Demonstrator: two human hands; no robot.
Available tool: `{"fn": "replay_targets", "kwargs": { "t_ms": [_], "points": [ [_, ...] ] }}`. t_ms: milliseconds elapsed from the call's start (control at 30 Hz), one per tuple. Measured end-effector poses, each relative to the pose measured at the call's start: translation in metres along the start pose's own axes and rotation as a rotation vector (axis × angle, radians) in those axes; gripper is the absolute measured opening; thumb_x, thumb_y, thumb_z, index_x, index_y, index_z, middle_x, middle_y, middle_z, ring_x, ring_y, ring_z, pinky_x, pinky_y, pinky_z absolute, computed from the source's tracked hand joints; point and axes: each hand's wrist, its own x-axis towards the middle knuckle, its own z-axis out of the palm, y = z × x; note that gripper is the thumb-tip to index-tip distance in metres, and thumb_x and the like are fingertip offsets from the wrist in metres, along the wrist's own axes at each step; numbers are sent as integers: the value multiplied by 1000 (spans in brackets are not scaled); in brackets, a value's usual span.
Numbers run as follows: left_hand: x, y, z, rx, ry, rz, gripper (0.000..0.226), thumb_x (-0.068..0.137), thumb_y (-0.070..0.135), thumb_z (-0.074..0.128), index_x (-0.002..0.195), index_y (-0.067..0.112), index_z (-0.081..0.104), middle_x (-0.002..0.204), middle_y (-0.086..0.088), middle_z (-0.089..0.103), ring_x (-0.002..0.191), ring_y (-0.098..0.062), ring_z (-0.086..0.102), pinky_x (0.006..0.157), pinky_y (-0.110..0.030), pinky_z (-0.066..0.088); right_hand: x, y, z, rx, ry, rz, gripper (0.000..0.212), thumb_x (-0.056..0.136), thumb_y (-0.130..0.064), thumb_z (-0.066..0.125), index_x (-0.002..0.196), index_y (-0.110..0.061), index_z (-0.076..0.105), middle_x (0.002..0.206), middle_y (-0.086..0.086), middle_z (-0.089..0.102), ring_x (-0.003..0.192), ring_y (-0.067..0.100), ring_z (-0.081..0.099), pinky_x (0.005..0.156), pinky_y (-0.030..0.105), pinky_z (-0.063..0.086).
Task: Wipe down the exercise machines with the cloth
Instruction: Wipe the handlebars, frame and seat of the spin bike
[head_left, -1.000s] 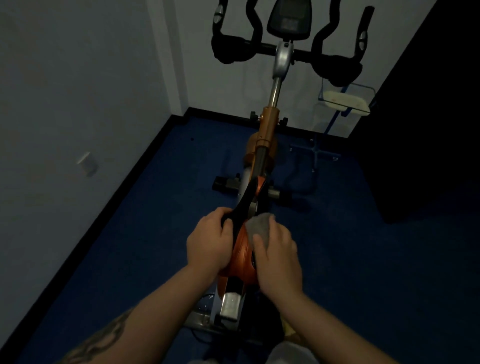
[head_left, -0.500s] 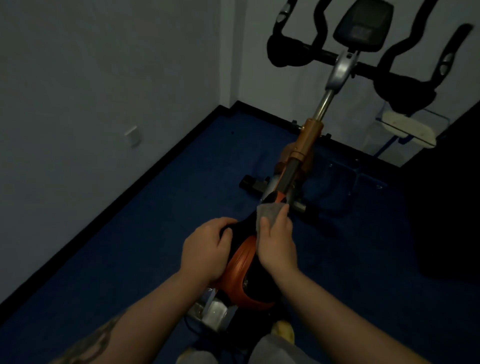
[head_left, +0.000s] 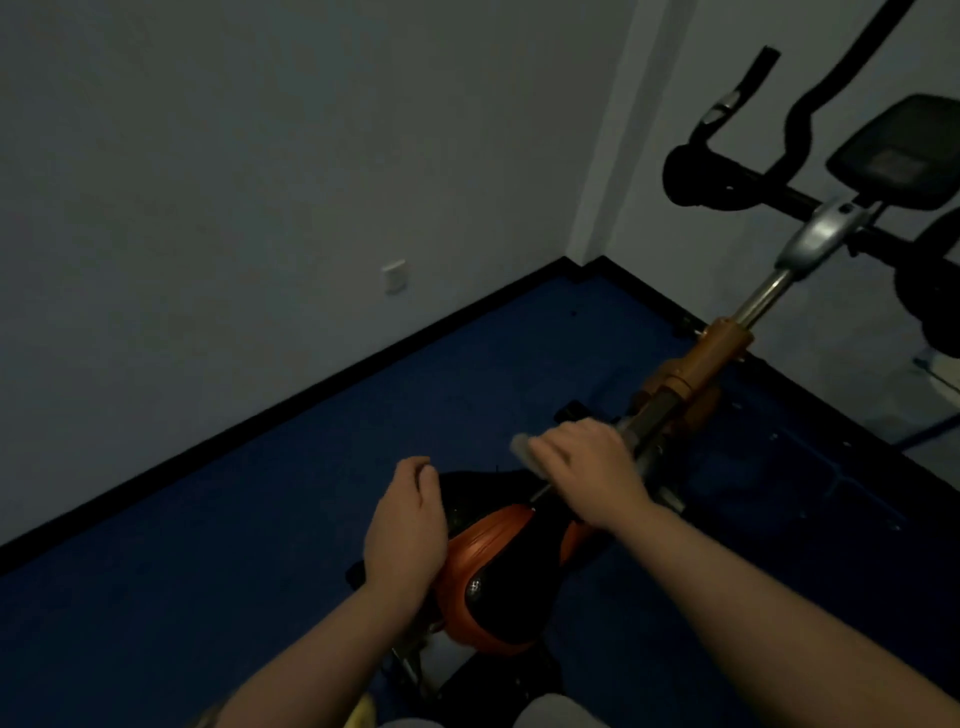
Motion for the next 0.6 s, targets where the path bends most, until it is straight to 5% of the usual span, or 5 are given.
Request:
{"fn": "replay_targets", "kwargs": {
  "t_ms": [100, 167, 267, 467, 600],
  "points": [
    [-36, -1, 14, -84, 115, 19, 56, 101, 44, 30, 152, 21, 20, 151, 8, 30, 137, -9, 30, 109, -25, 26, 9, 9, -3, -74, -21, 124, 60, 90, -47, 14, 79, -16, 64, 77, 3, 63, 75, 25, 57, 67, 37, 36],
    [-52, 2, 23, -134, 171, -1, 67, 98, 47, 32, 154, 22, 4, 160, 6, 11, 144, -9, 14, 113, -25, 14, -2, -28, 4, -104, 14, -56, 50, 91, -38, 21, 79, -18, 64, 78, 2, 65, 75, 25, 60, 68, 39, 42],
    [-62, -1, 28, -191, 179, -35, 86, 89, 61, 36, 153, 24, -9, 161, 6, 0, 146, -10, 7, 119, -32, 11, -19, -58, 3, 112, -43, -292, 55, 95, -48, 21, 120, -21, 62, 114, -4, 65, 104, 16, 57, 95, 38, 41],
    [-88, -3, 31, -180, 68, -105, 120, 68, 71, 56, 151, 27, -19, 160, 12, -8, 145, -11, 11, 107, -27, 11, 16, -24, -6, -36, -302, -176, 35, 99, -38, 34, 124, -20, 48, 116, 2, 58, 100, 27, 58, 74, 36, 44],
    [-89, -8, 31, -158, 42, -188, 140, 55, 66, 77, 152, 23, -16, 158, 7, 3, 141, -14, 21, 100, -23, 18, 6, -70, -3, 163, -336, -336, 38, 102, -45, 28, 133, -36, 49, 136, -4, 51, 122, 20, 48, 97, 39, 39]
  ]
}}
